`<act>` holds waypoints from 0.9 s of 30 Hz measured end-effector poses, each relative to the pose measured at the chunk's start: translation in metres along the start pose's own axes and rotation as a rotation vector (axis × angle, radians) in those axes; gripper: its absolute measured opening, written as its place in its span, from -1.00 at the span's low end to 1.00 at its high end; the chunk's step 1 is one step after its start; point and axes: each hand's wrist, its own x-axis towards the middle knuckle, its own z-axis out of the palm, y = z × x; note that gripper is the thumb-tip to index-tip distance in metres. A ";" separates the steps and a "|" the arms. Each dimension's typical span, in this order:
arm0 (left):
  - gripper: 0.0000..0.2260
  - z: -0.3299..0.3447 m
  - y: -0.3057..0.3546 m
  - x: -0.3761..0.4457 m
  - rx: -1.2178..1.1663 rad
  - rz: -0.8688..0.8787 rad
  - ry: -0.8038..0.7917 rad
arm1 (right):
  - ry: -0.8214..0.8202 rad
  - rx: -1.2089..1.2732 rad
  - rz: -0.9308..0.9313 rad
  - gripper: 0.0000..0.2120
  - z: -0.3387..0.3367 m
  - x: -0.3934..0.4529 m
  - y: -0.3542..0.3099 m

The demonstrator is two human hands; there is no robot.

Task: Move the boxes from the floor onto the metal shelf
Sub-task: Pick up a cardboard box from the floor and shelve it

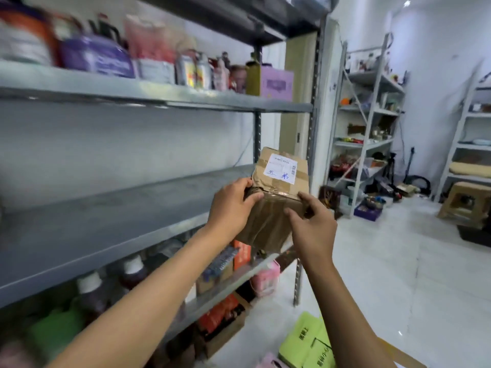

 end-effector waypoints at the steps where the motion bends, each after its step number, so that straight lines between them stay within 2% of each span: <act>1: -0.76 -0.019 0.001 0.000 0.010 -0.006 0.029 | -0.016 0.031 -0.026 -0.57 0.007 -0.003 -0.015; 5: -0.80 -0.092 -0.006 -0.002 0.035 -0.053 0.117 | -0.091 0.128 -0.083 -0.58 0.041 -0.017 -0.062; 13: -0.80 -0.216 -0.059 -0.035 0.174 -0.191 0.277 | -0.379 0.328 -0.095 -0.62 0.137 -0.062 -0.136; 19: -0.79 -0.274 -0.125 -0.068 0.129 -0.371 0.297 | -0.577 0.372 -0.087 -0.62 0.220 -0.105 -0.151; 21: -0.79 -0.292 -0.141 -0.078 0.182 -0.405 0.313 | -0.633 0.383 -0.085 -0.63 0.246 -0.121 -0.155; 27: -0.82 -0.324 -0.188 -0.091 0.146 -0.455 0.370 | -0.698 0.403 -0.121 -0.61 0.302 -0.143 -0.168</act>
